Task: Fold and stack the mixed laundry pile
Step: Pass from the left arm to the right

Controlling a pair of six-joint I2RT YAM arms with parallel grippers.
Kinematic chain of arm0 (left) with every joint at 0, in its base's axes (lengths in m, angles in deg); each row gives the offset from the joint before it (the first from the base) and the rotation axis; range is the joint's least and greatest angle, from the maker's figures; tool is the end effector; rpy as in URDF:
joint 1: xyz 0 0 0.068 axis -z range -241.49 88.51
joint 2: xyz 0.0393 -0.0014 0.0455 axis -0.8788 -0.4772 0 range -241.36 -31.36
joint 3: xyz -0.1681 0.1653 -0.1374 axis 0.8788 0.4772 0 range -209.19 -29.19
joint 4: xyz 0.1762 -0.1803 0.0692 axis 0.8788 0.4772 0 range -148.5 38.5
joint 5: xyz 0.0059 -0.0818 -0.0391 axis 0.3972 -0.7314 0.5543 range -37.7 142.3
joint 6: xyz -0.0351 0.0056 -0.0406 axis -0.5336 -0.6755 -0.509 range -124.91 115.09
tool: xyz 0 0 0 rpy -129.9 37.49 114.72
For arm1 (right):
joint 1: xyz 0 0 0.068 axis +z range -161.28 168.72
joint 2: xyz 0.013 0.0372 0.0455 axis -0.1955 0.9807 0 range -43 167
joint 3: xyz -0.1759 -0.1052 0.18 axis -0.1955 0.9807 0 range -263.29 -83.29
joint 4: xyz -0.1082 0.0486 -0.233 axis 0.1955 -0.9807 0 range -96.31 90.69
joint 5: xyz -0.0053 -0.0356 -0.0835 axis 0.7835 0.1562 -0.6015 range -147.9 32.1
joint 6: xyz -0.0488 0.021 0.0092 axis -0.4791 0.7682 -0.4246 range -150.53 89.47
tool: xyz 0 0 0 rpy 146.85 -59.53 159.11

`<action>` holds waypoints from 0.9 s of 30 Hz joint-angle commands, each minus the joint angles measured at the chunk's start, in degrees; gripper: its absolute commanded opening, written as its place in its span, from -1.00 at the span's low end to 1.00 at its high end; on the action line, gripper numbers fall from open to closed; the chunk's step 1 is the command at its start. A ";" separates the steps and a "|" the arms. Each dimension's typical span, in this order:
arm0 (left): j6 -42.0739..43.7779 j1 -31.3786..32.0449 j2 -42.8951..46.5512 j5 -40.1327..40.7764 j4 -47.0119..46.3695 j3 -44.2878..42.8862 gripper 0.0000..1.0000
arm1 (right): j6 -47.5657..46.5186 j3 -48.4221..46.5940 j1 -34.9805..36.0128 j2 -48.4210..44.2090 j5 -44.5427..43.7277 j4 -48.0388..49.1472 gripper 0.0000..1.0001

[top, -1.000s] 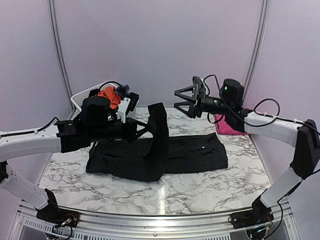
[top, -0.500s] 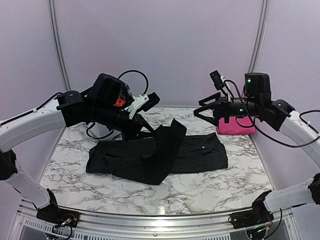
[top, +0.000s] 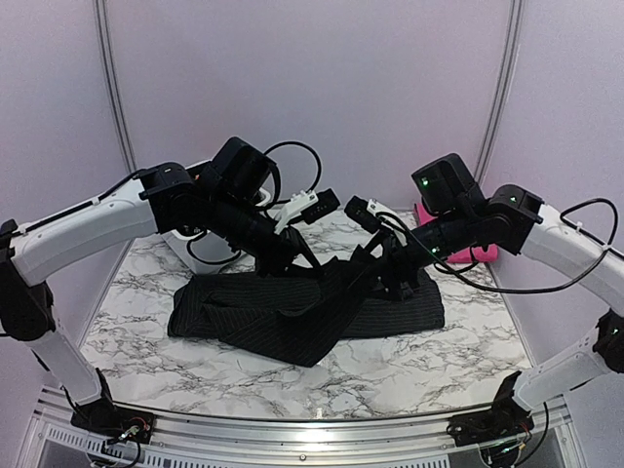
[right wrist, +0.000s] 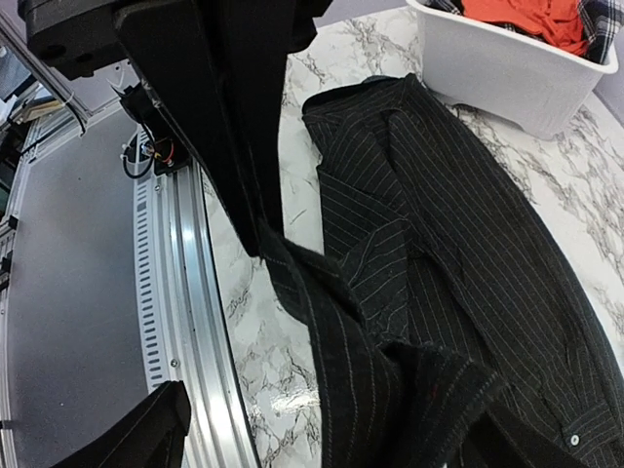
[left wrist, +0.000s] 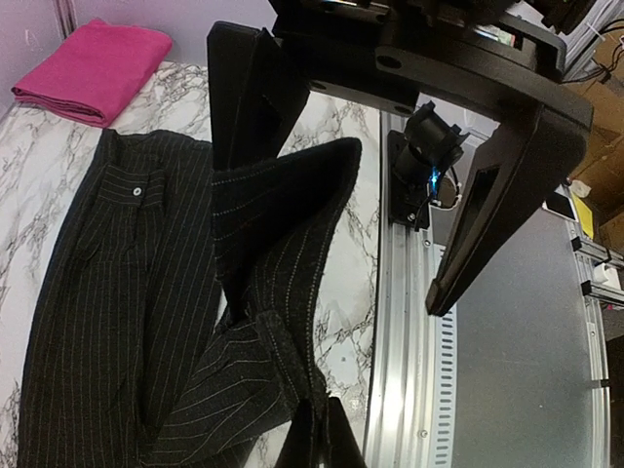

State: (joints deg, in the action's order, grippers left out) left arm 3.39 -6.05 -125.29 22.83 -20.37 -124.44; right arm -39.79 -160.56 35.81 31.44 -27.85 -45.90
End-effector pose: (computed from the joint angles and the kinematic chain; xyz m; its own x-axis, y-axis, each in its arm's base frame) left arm 0.1929 -0.3111 0.3796 -0.2006 0.5129 -0.8347 0.9796 0.0964 -0.1762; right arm 0.1685 0.2075 0.3673 -0.3232 -0.5522 -0.7685 -0.9445 0.2389 0.2255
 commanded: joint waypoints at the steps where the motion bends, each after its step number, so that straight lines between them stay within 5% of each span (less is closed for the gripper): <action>1: -0.29 0.43 -1.87 -4.13 2.63 -2.66 -1.00 | -1.85 -2.88 3.12 1.50 -9.14 -1.47 0.63; 8: -0.43 0.63 -2.10 -5.55 2.59 -3.72 -1.00 | -6.67 -1.97 4.68 2.09 -12.09 0.60 0.24; 10: -0.66 0.51 -1.80 -5.36 2.62 -3.68 -1.00 | -7.62 -1.58 4.82 1.79 -12.08 0.83 -0.03; 13: -2.06 0.01 -1.42 -3.81 2.34 -3.55 -1.00 | -7.77 -2.39 4.94 1.47 -10.82 1.43 -0.99; 14: -2.85 -0.29 -1.00 -1.78 1.87 -3.32 -0.93 | -7.20 -2.81 4.93 1.27 -10.46 2.06 -1.00; 17: -7.17 -2.25 3.92 5.51 -4.59 2.56 -0.13 | -4.46 -3.92 4.94 0.44 -10.17 5.67 -1.00; 19: -12.51 -4.57 11.73 12.90 -14.55 11.95 0.84 | -2.95 -5.31 4.90 0.04 -10.92 8.44 -1.00; 23: -27.67 -10.39 28.20 32.57 -31.34 30.28 0.98 | -1.66 -8.11 4.80 -0.08 -12.82 11.51 -1.00; 27: -35.53 -19.31 28.64 28.71 -26.11 34.99 0.98 | 0.01 -12.17 3.28 0.05 -15.51 13.77 -1.00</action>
State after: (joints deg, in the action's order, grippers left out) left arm -19.74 -19.50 -95.95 46.00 -42.27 -92.61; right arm -42.46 -167.60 40.19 33.01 -40.07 -37.66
